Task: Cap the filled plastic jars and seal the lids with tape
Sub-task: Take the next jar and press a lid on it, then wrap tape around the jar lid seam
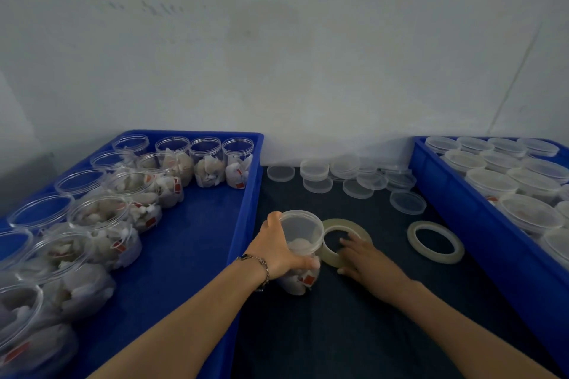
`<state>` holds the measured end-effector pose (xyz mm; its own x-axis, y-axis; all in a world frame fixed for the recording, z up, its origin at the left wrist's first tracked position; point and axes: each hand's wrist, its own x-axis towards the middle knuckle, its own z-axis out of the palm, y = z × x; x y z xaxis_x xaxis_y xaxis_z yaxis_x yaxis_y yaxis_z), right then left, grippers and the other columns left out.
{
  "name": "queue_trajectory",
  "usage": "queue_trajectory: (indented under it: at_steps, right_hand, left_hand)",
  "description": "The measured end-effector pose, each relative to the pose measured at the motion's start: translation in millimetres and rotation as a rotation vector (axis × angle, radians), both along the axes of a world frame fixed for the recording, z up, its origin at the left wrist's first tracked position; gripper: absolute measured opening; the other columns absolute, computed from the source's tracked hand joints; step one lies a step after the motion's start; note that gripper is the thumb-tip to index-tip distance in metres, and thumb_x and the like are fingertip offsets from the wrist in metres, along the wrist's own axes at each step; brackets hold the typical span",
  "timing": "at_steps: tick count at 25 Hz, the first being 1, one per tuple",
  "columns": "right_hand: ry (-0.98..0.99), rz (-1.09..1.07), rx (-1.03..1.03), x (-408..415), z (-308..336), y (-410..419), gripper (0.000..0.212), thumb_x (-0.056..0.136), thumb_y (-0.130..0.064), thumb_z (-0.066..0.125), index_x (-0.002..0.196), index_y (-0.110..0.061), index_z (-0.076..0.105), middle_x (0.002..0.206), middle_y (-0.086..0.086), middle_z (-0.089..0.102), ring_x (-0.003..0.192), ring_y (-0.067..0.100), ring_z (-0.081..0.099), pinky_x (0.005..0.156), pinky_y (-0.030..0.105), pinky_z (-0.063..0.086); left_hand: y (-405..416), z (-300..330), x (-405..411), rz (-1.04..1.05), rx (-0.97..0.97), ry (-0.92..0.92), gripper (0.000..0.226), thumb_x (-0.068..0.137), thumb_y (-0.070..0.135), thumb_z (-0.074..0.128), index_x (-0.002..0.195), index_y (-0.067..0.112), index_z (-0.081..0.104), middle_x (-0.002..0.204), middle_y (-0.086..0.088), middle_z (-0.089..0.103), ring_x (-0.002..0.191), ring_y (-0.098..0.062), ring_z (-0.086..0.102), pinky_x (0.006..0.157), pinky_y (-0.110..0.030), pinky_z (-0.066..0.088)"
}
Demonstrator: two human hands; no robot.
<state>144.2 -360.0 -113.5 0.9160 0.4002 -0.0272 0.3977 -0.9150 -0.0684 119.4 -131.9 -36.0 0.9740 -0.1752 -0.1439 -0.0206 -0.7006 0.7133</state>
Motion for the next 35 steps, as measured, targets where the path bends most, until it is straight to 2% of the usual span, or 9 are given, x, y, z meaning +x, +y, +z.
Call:
queue_trajectory:
  at_steps: [2, 4, 8, 10, 14, 19, 27, 32, 35]
  right_hand:
    - [-0.051, -0.019, 0.046, -8.7, 3.6, 1.6, 0.037, 0.095, -0.046, 0.047, 0.121, -0.02, 0.052, 0.132, -0.001, 0.05, 0.13, 0.015, 0.04, 0.102, 0.022, 0.033]
    - [-0.03, -0.102, 0.17, -25.4, 12.7, 0.4, 0.019, 0.094, -0.043, 0.049, 0.101, -0.025, 0.049, 0.091, -0.01, 0.059, 0.08, 0.006, 0.058, 0.068, 0.017, 0.045]
    - [-0.13, -0.258, 0.532, -64.1, 30.0, -9.2, 0.016, 0.094, -0.024, 0.055, 0.084, -0.03, 0.043, 0.053, -0.005, 0.053, 0.047, 0.005, 0.052, 0.043, 0.018, 0.039]
    - [-0.2, -0.227, 0.709, -83.1, 44.1, -9.0, 0.022, 0.091, -0.013, 0.058, 0.079, -0.028, 0.048, 0.056, -0.009, 0.059, 0.046, 0.003, 0.053, 0.041, 0.017, 0.039]
    - [-0.231, -0.105, 0.756, -104.3, 68.9, 2.5, 0.017, 0.091, -0.019, 0.055, 0.077, -0.028, 0.05, 0.064, -0.02, 0.06, 0.047, 0.002, 0.052, 0.042, 0.013, 0.037]
    - [-0.139, -0.072, 0.611, -106.3, 77.0, 10.8, 0.026, 0.087, -0.019, 0.062, 0.075, -0.034, 0.044, 0.055, -0.016, 0.055, 0.053, 0.004, 0.054, 0.049, 0.017, 0.04]
    - [0.015, -0.192, 0.403, -103.2, 88.7, 28.0, 0.014, 0.094, -0.051, 0.038, 0.093, -0.037, 0.039, 0.063, -0.006, 0.055, 0.051, 0.002, 0.05, 0.05, 0.018, 0.041]
    - [0.11, -0.295, 0.203, -95.1, 83.7, 35.7, 0.074, 0.094, -0.059, 0.032, 0.138, -0.042, -0.025, 0.062, -0.007, 0.057, 0.048, 0.005, 0.053, 0.044, 0.017, 0.037]
    - [0.27, -0.326, 0.13, -77.8, 76.5, 29.1, 0.094, 0.091, -0.059, 0.046, 0.144, -0.031, -0.026, 0.083, -0.006, 0.062, 0.063, 0.002, 0.055, 0.057, 0.02, 0.043]
  left_hand:
    - [-2.2, 1.0, -3.8, -0.003, 0.14, -0.037, 0.12, 0.066, 0.043, 0.081, 0.149, 0.016, -0.002, 0.153, -0.01, 0.009, 0.139, -0.026, 0.021, 0.114, -0.04, 0.027]
    - [-3.8, 5.5, -7.6, -0.023, 0.22, -0.124, 0.121, 0.07, 0.043, 0.078, 0.149, 0.019, -0.01, 0.157, -0.008, -0.004, 0.145, -0.026, 0.004, 0.117, -0.04, 0.015]
    - [0.4, 18.3, -11.6, -0.079, -0.087, -0.357, 0.057, 0.085, 0.035, 0.066, 0.137, 0.029, 0.043, 0.13, 0.013, 0.05, 0.123, -0.003, 0.045, 0.101, -0.018, 0.038]
    - [-1.5, 25.6, -17.4, -0.136, -0.201, -0.368, 0.033, 0.091, 0.029, 0.059, 0.123, 0.032, 0.057, 0.11, 0.021, 0.06, 0.106, 0.007, 0.054, 0.092, -0.012, 0.044]
    - [-8.7, 30.9, -29.1, -0.286, -0.247, -0.361, 0.035, 0.088, 0.03, 0.06, 0.122, 0.038, 0.054, 0.101, 0.028, 0.058, 0.099, 0.018, 0.052, 0.082, 0.0, 0.038]
    - [-10.0, 29.9, -34.9, -0.312, -0.278, -0.445, 0.019, 0.079, 0.034, 0.068, 0.095, 0.043, 0.065, 0.093, 0.015, 0.064, 0.09, 0.004, 0.058, 0.083, -0.013, 0.047]
    - [-10.9, 30.3, -34.7, -0.197, 0.04, -0.478, 0.017, 0.086, 0.04, 0.061, 0.072, 0.036, 0.054, 0.077, 0.017, 0.053, 0.078, 0.0, 0.054, 0.071, -0.012, 0.045]
    - [-9.8, 35.4, -36.4, -0.154, 0.108, -0.494, 0.028, 0.089, 0.037, 0.057, 0.066, 0.035, 0.042, 0.076, 0.015, 0.052, 0.075, -0.001, 0.053, 0.074, -0.017, 0.047]
    - [-8.5, 34.9, -35.2, -0.149, 0.13, -0.501, 0.03, 0.089, 0.034, 0.059, 0.064, 0.035, 0.042, 0.074, 0.016, 0.049, 0.072, 0.001, 0.05, 0.068, -0.012, 0.042]
